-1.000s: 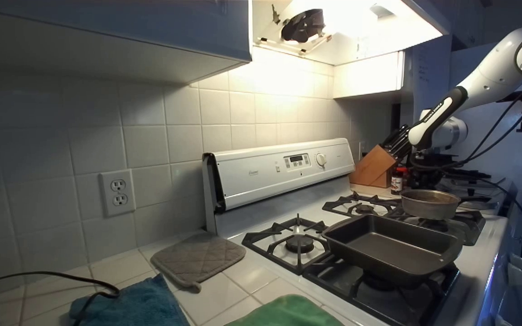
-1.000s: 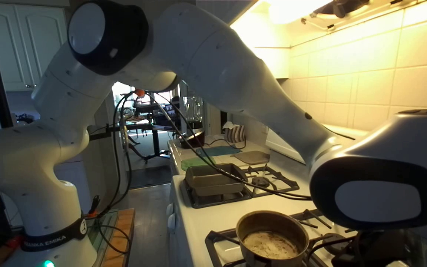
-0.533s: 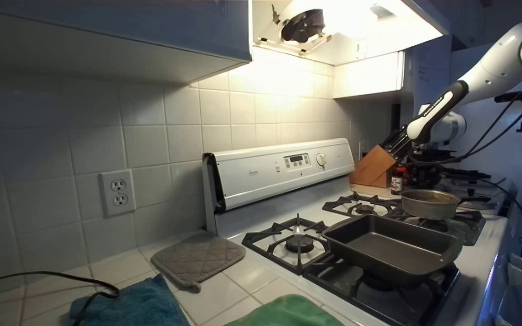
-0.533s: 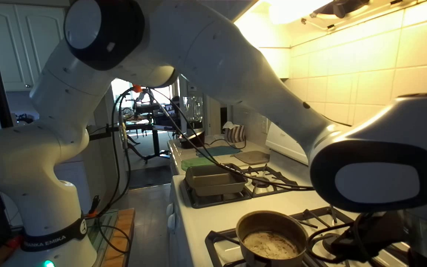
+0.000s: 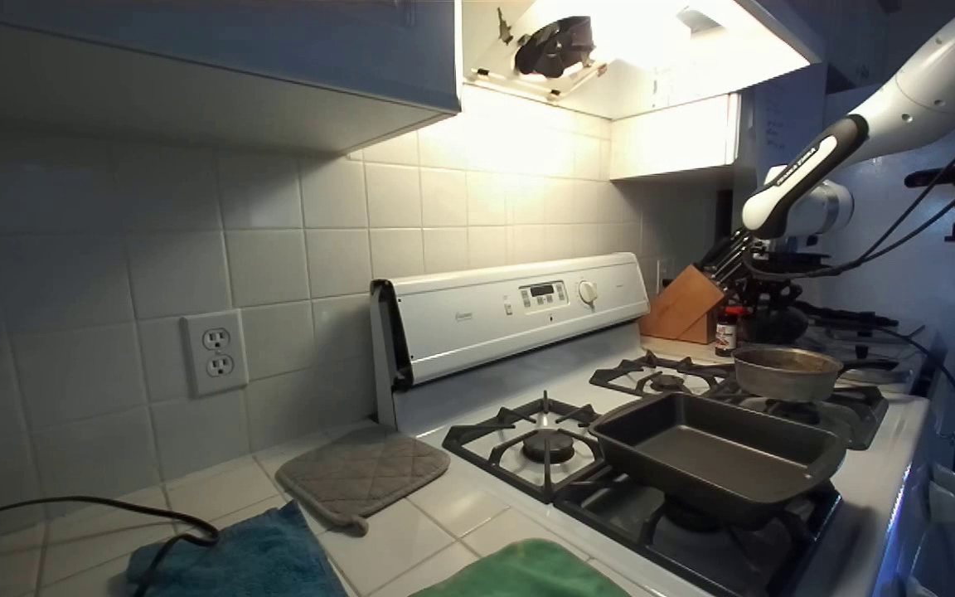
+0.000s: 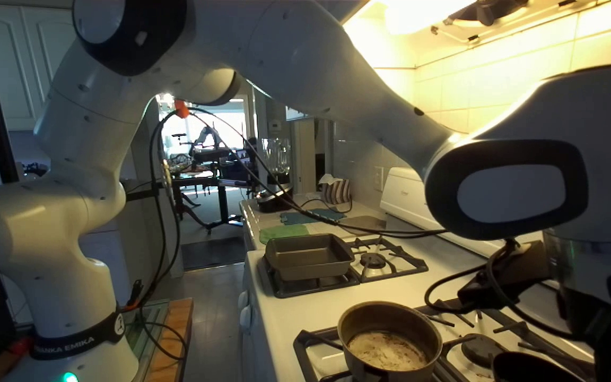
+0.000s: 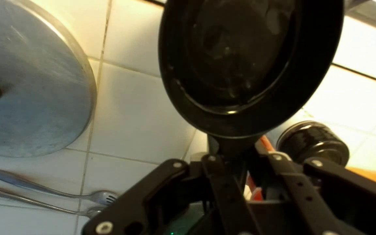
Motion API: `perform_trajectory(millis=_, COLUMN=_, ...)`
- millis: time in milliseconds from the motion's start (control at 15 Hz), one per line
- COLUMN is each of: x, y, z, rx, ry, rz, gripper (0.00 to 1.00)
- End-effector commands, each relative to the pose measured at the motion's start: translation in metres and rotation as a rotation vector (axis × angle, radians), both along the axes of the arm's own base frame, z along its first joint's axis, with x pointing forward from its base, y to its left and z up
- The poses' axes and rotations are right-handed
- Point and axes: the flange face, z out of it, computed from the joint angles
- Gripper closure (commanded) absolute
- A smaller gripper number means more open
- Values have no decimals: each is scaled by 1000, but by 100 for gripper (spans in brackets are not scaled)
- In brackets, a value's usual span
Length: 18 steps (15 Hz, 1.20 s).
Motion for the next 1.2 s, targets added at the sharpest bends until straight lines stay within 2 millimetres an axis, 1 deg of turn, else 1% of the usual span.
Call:
perform_trajectory(millis=0, x=-18, y=30, z=19, rx=17, ry=7, rz=54, gripper=94)
perform_trajectory(millis=333, x=-33, y=66, z=37, rx=9, ry=-9, rz=131, gripper=94)
perform_trajectory(millis=733, x=-48, y=104, z=54, rx=-6, ry=-25, rz=205, gripper=94)
perform_trajectory(millis=1133, x=-56, y=135, z=58, rx=-35, ry=-77, rz=260, gripper=94)
